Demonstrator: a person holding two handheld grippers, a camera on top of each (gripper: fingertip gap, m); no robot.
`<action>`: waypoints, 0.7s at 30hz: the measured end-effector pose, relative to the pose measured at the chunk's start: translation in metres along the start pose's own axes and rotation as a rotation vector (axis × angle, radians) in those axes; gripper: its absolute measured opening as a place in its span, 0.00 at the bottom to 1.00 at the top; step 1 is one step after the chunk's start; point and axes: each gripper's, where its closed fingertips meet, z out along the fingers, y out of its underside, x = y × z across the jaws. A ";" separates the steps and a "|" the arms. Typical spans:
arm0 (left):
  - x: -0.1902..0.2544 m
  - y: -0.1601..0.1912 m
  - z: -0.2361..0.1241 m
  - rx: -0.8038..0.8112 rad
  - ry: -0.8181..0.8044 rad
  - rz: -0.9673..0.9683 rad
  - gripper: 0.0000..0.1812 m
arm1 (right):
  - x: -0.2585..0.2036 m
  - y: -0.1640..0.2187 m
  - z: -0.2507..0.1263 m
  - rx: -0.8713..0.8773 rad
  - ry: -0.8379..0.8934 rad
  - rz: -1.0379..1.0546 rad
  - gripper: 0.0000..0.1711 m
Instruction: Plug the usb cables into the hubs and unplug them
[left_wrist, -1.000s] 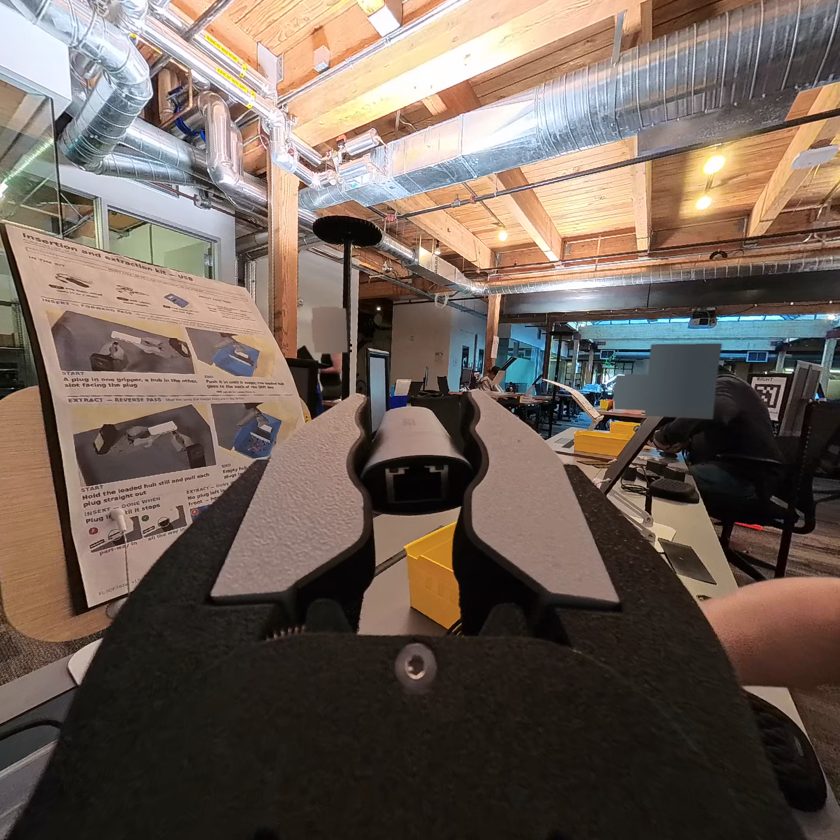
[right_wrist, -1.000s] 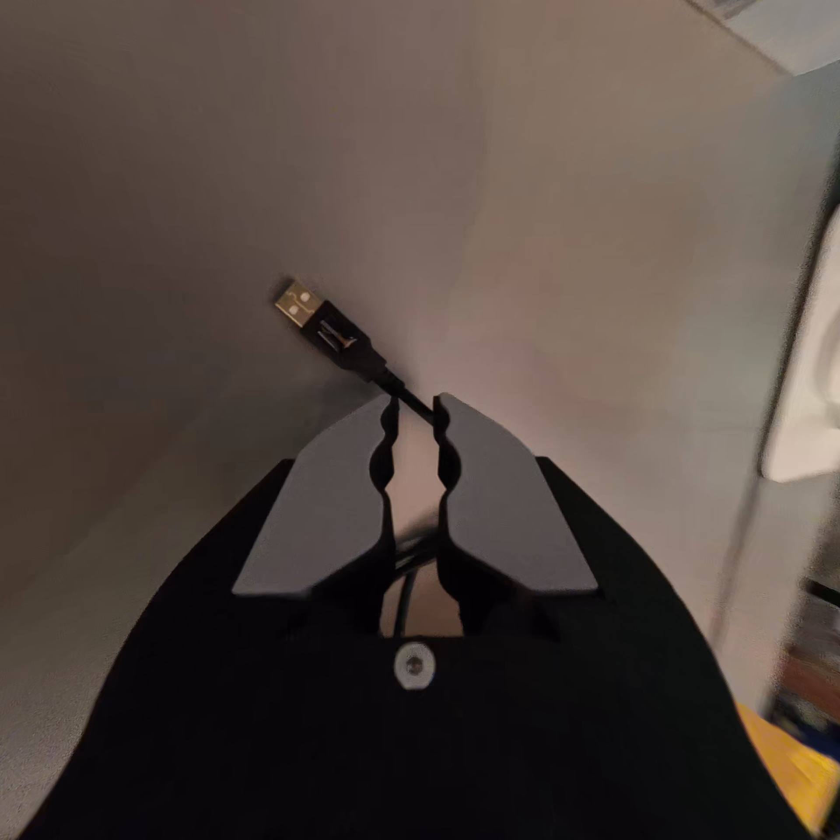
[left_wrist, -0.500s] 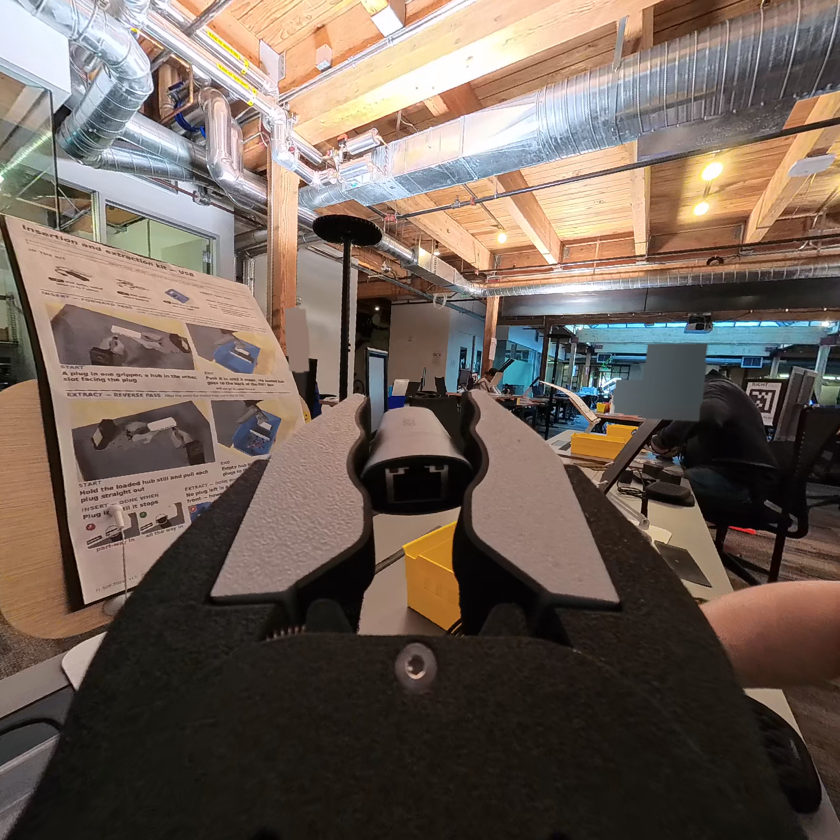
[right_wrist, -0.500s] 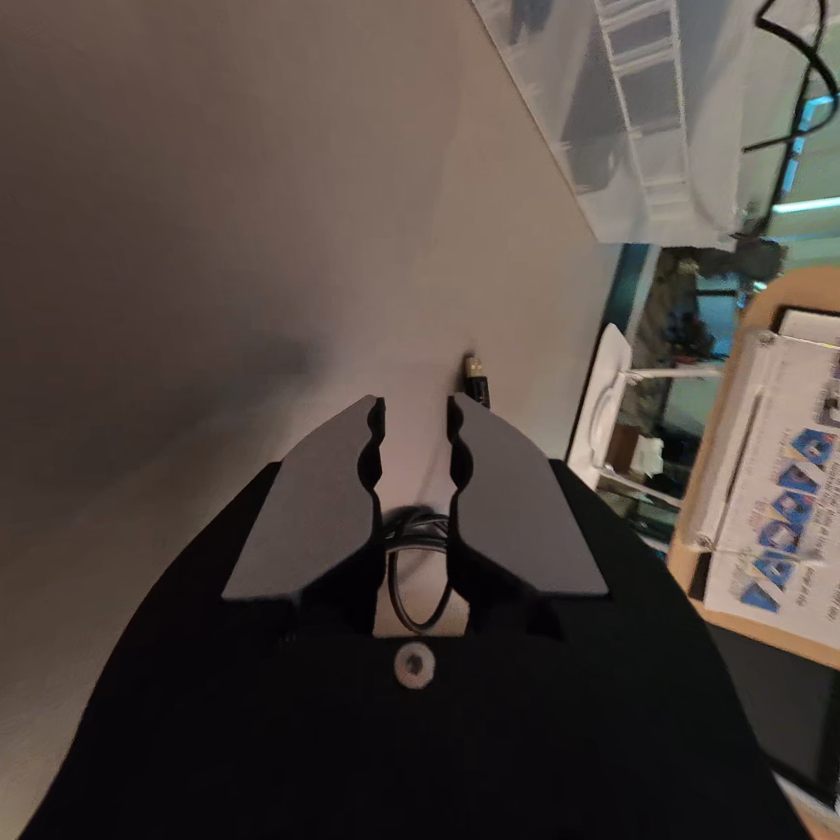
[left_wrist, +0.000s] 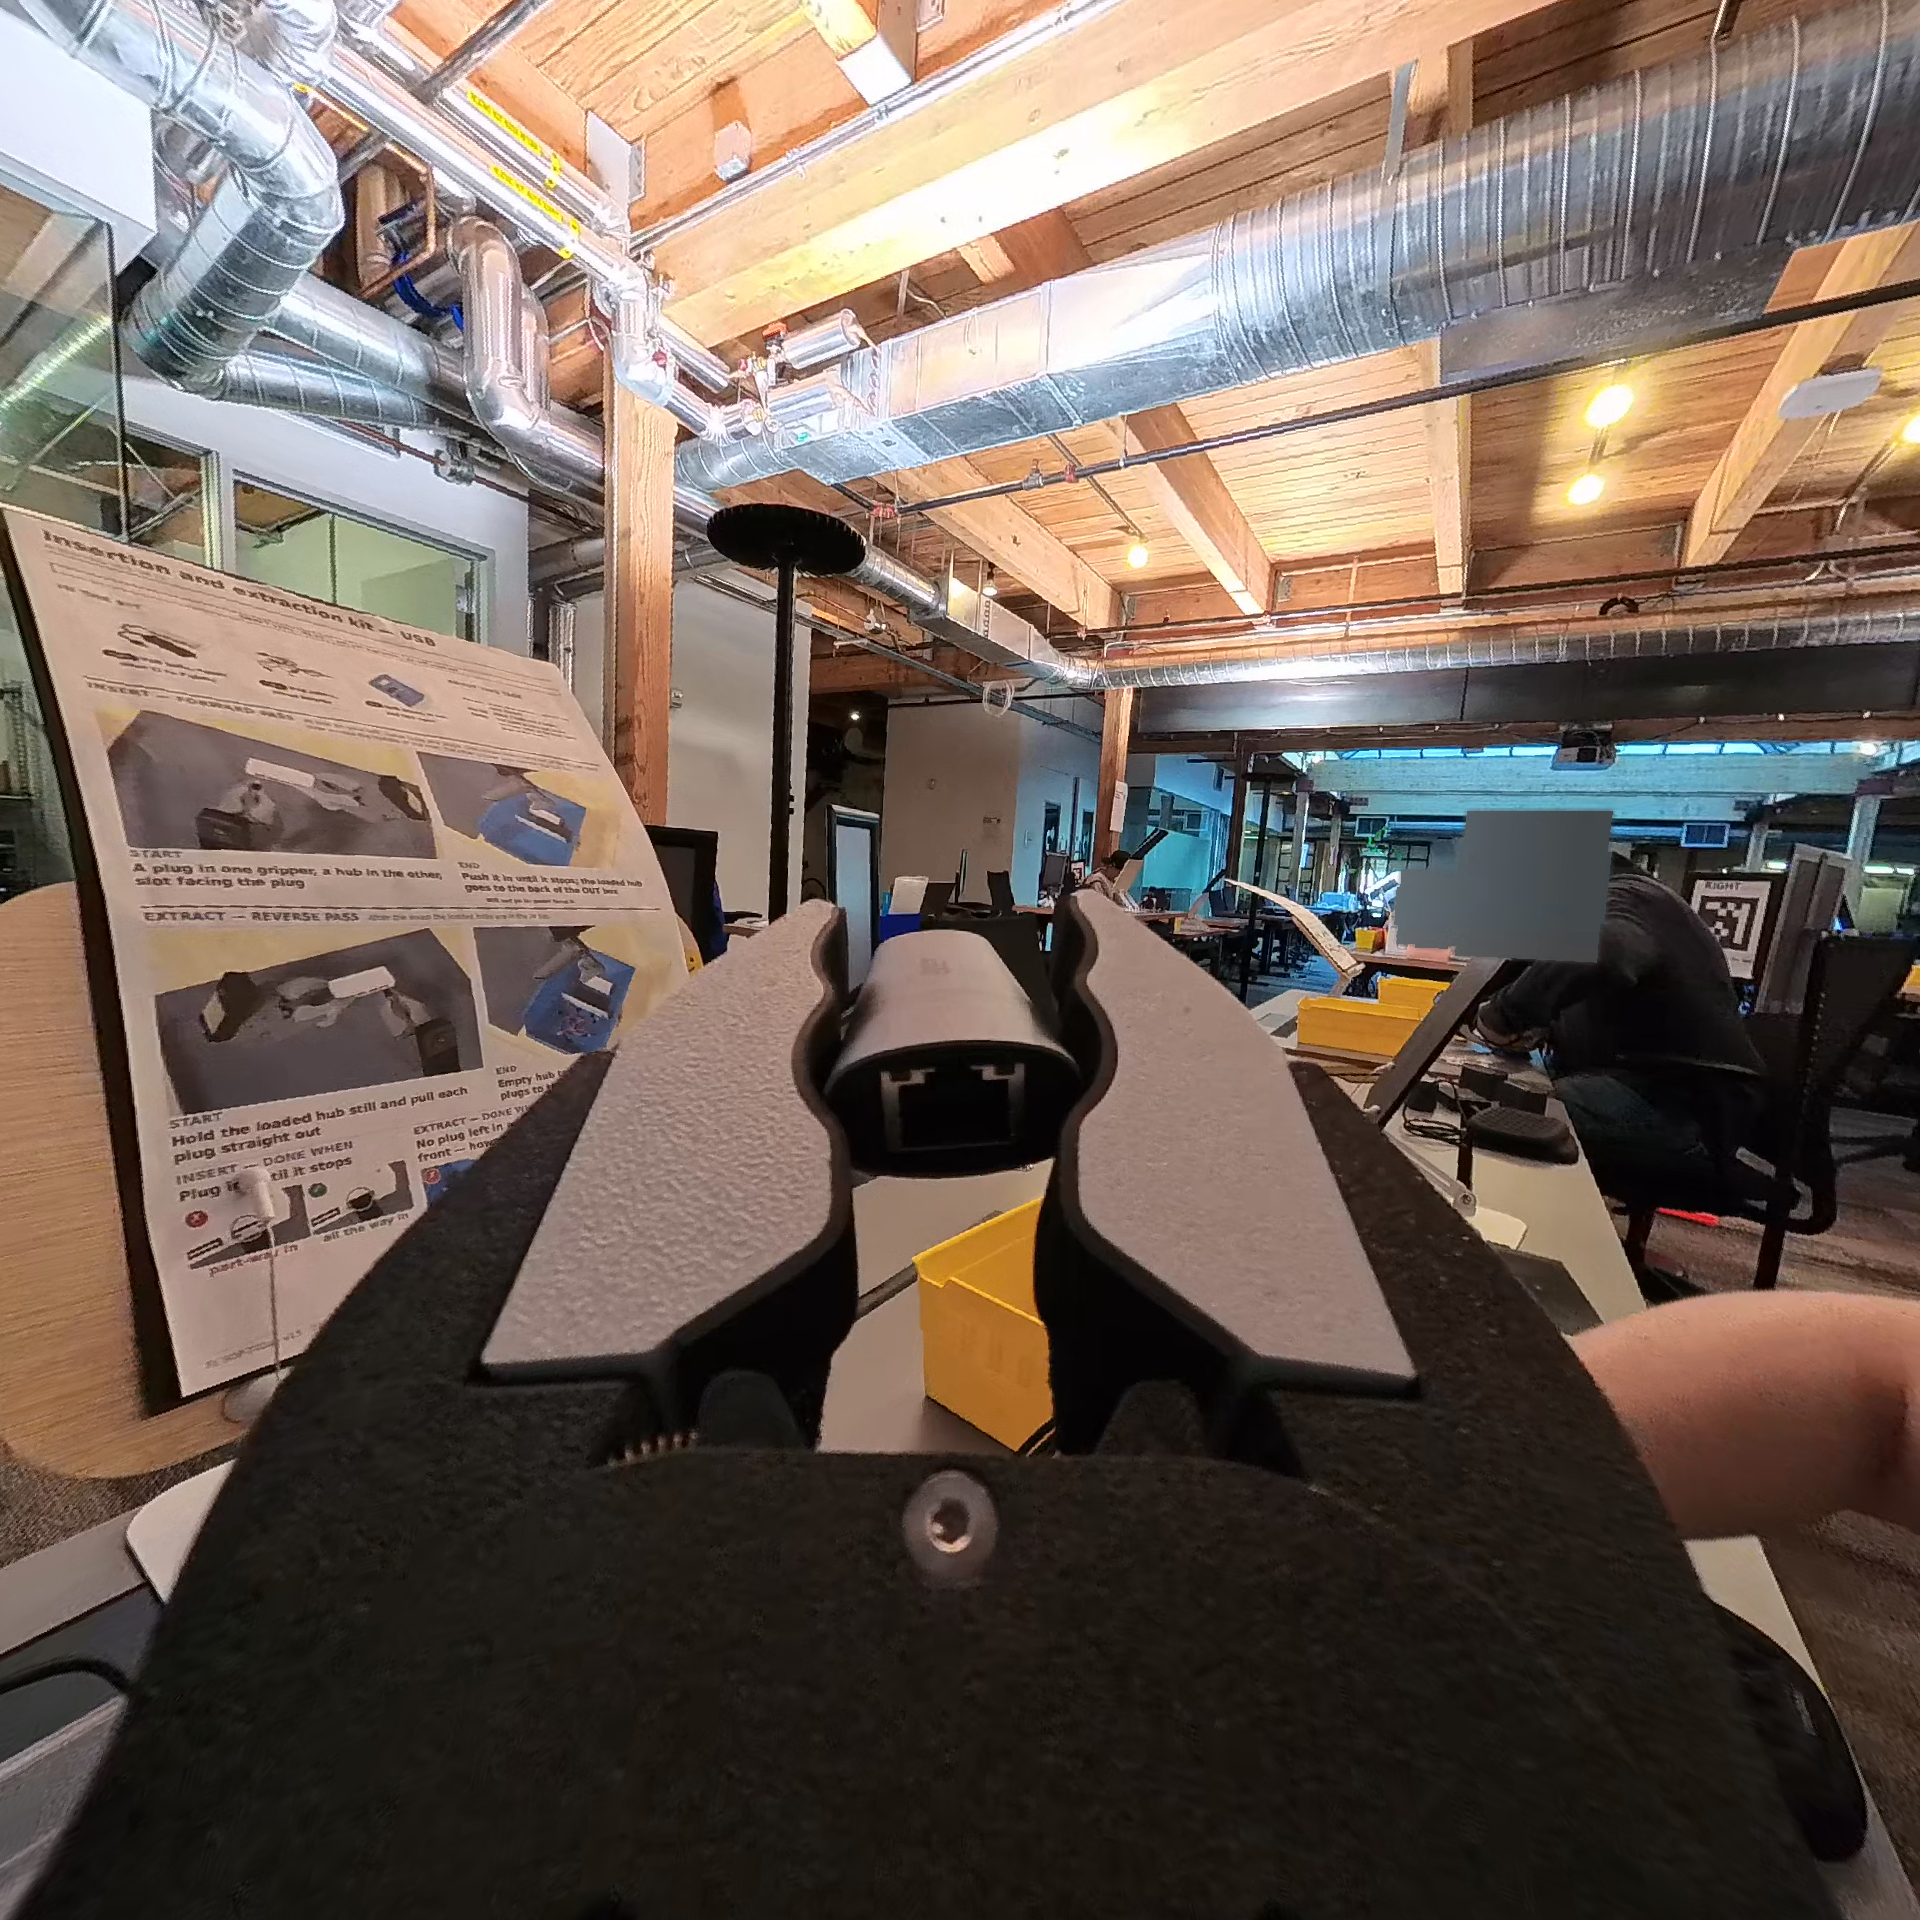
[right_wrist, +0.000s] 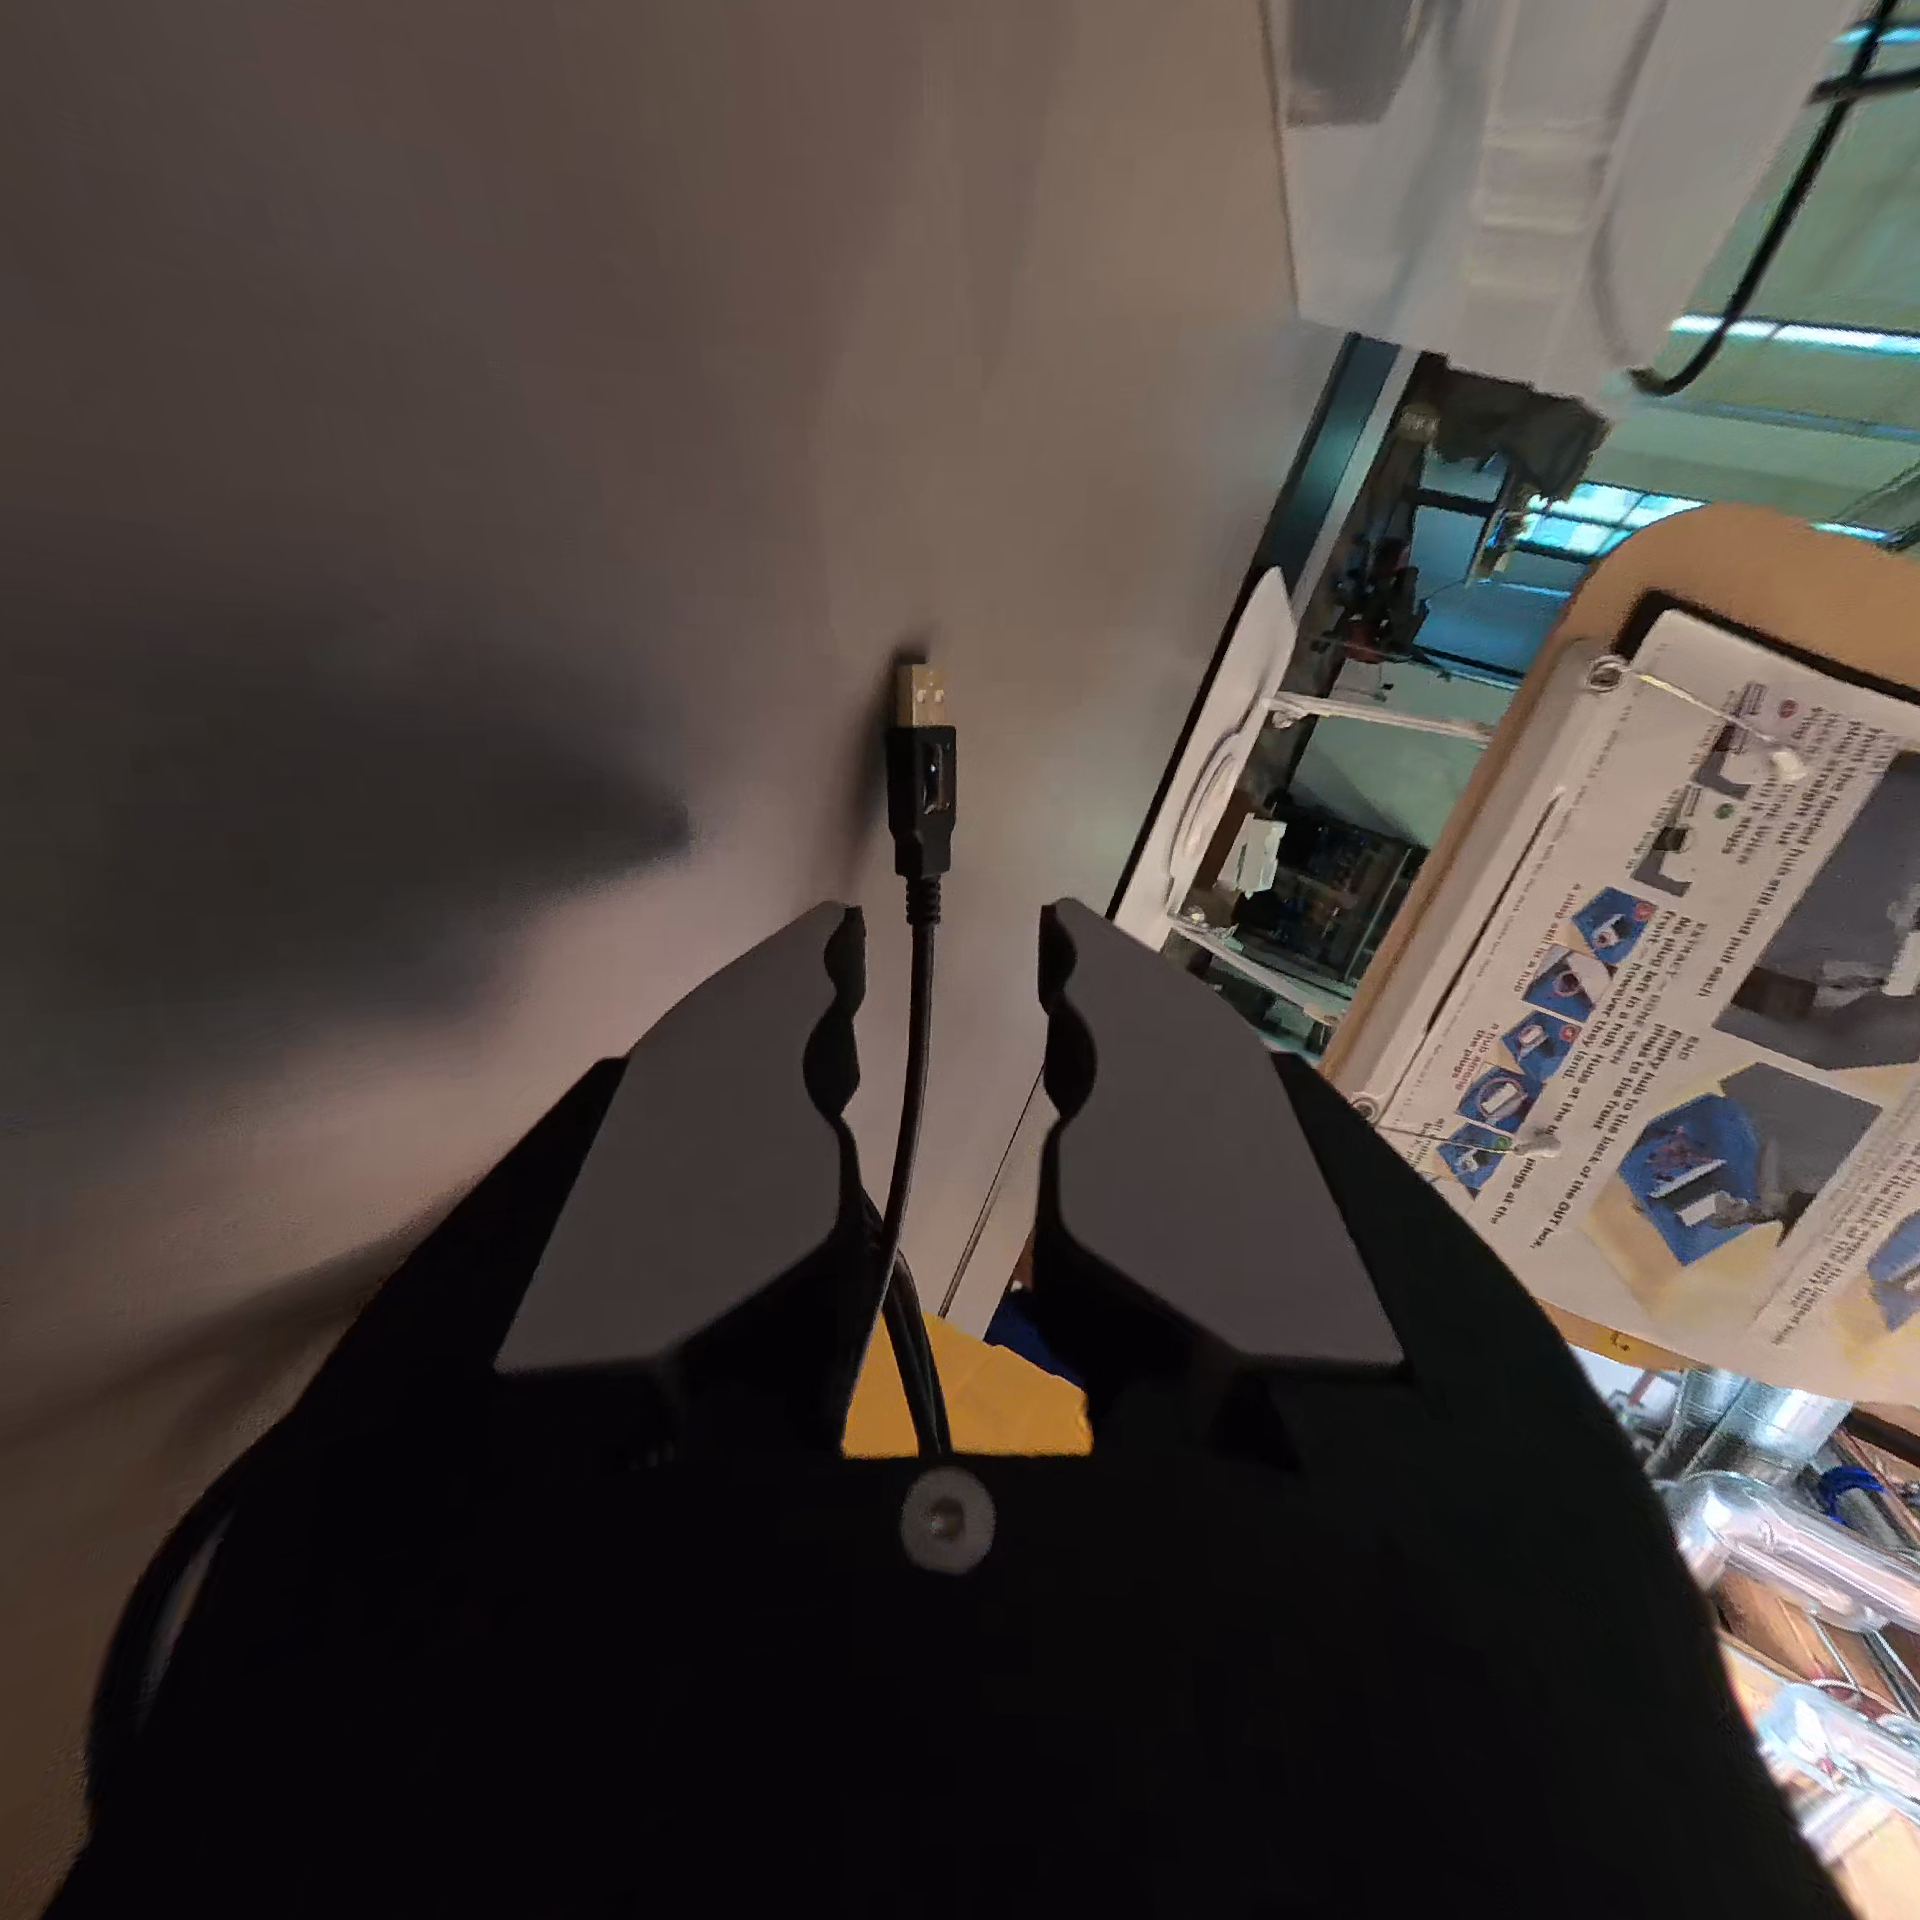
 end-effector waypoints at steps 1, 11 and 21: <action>0.000 0.000 -0.001 0.002 0.000 -0.001 0.20 | -0.001 0.003 0.004 -0.019 -0.020 -0.006 0.20; -0.002 -0.005 -0.005 0.024 0.008 -0.018 0.20 | -0.009 0.007 0.027 -0.063 -0.021 -0.149 0.18; 0.000 -0.005 -0.005 0.022 0.019 -0.025 0.20 | -0.008 0.005 0.034 -0.062 0.002 -0.248 0.13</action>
